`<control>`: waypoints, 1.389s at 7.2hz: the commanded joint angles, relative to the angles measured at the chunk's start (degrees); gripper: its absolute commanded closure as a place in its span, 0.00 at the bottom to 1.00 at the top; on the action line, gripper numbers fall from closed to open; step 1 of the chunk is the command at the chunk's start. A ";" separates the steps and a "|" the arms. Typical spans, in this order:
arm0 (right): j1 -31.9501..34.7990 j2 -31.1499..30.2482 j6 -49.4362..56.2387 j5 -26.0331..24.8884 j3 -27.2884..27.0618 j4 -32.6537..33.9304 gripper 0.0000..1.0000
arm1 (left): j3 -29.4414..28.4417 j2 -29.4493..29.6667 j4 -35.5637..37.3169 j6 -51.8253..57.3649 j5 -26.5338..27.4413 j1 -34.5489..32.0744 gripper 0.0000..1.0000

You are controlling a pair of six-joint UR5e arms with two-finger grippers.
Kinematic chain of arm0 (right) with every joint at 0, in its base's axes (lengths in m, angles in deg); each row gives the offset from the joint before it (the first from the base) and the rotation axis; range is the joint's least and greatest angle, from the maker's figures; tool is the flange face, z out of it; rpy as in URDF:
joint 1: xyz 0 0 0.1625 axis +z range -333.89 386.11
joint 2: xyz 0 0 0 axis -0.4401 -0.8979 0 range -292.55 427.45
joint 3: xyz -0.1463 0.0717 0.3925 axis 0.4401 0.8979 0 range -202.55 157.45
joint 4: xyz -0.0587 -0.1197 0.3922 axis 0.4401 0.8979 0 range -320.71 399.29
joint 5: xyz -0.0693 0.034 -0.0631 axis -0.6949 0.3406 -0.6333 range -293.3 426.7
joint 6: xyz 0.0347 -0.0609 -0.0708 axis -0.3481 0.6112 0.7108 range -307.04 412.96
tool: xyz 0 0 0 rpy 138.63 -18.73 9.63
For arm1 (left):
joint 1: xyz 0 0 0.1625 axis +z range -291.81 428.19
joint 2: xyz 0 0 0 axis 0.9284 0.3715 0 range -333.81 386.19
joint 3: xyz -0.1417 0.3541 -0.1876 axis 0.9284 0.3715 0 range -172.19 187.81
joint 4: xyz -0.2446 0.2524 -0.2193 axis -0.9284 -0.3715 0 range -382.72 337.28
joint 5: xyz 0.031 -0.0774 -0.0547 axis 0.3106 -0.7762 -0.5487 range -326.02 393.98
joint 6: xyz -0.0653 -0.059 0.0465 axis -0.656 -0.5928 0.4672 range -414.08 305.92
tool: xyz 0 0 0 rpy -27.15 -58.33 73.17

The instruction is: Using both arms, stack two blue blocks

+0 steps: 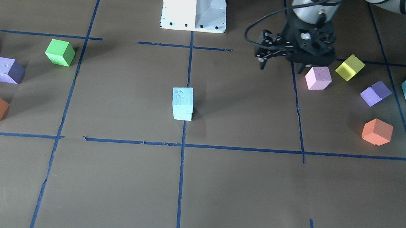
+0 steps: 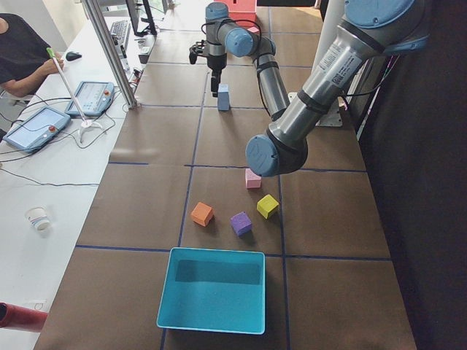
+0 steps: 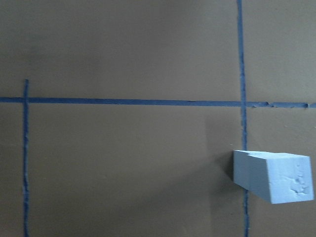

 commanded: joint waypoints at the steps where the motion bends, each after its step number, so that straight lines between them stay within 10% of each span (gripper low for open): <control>1: 0.00 0.24 -0.07 0.00 -0.45 0.00 0.00 | 1.46 -12.48 0.27 21.22 -6.25 -12.59 0.00; 5: 0.00 0.24 -0.07 0.00 -0.37 0.00 0.00 | -14.03 -25.89 -10.93 49.82 -12.50 -32.81 0.00; 10: 0.18 0.41 -0.07 0.00 -0.37 0.00 0.00 | -27.81 -33.73 -24.26 47.20 -12.42 -37.34 0.00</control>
